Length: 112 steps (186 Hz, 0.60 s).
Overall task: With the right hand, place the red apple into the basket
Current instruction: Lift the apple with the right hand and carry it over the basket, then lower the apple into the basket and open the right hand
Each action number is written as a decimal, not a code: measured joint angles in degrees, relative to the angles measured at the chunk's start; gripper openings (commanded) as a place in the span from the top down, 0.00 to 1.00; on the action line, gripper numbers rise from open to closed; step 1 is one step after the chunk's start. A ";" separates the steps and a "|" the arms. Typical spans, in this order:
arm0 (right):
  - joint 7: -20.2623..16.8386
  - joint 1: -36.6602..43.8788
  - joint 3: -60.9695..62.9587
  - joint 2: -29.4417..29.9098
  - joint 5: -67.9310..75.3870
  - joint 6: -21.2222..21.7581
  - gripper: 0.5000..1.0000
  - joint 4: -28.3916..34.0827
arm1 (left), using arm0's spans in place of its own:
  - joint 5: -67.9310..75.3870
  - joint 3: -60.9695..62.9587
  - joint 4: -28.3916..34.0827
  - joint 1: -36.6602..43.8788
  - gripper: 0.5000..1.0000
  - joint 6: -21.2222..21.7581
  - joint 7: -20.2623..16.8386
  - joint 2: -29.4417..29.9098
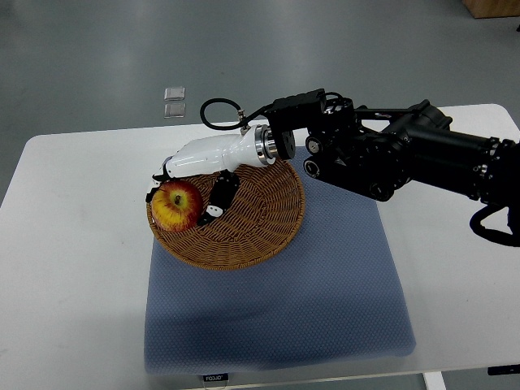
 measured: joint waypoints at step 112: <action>-4.80 -0.38 -7.23 0.17 -0.09 -1.62 0.22 -3.50 | 0.00 0.13 -0.19 -0.18 0.00 -0.06 0.00 0.00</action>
